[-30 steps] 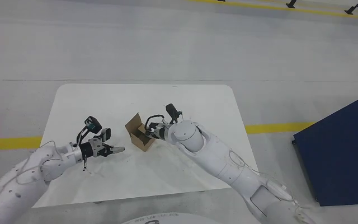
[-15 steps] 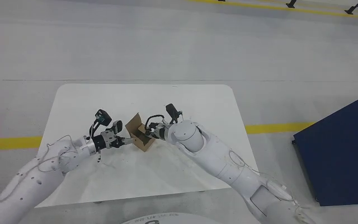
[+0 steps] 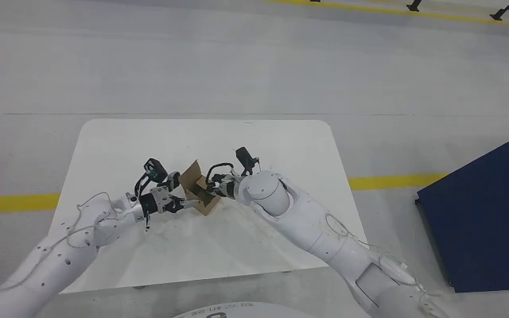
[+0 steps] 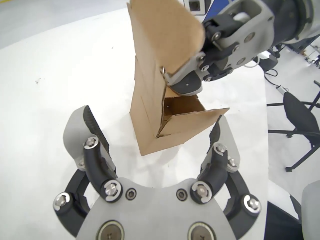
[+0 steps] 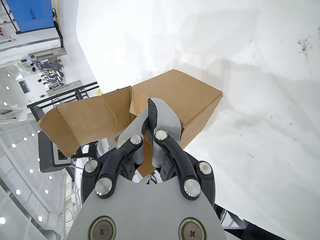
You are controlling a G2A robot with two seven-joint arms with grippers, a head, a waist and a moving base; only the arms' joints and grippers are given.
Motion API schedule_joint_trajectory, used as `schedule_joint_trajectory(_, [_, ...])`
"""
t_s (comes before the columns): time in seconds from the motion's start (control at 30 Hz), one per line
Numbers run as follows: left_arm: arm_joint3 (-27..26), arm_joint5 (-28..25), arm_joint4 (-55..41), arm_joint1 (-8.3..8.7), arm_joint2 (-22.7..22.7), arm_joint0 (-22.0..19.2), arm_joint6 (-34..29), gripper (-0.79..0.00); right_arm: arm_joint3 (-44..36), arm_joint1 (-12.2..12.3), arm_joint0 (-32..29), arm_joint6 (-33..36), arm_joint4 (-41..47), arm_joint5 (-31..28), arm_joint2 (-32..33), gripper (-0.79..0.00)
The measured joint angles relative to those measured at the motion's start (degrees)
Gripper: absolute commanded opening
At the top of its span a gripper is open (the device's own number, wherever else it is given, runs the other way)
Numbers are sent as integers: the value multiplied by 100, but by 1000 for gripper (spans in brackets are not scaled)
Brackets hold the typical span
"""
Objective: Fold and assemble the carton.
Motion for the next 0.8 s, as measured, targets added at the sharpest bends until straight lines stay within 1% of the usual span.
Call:
schedule_joint_trajectory(0.1, [31, 62, -130, -14, -102, 30, 31, 0, 0, 0, 0, 0, 0, 0, 0, -785])
schedule_joint_trajectory(0.23, [-25, 390, -113, -52, -172, 91, 12, 0, 0, 0, 0, 0, 0, 0, 0, -785])
schedule_joint_trajectory(0.33, [-70, 630, -47, -95, -158, 105, -149, 0, 0, 0, 0, 0, 0, 0, 0, -785])
schedule_joint_trajectory(0.43, [-83, 775, -11, -155, -90, 72, -464, 0, 0, 0, 0, 0, 0, 0, 0, -785])
schedule_joint_trajectory(0.53, [-61, 844, 15, -215, -38, 22, -686, 0, 0, 0, 0, 0, 0, 0, 0, -785])
schedule_joint_trajectory(0.8, [39, 774, 120, -290, -81, -20, -719, 0, -6, 0, -8, -1, 0, -10, 3, -785])
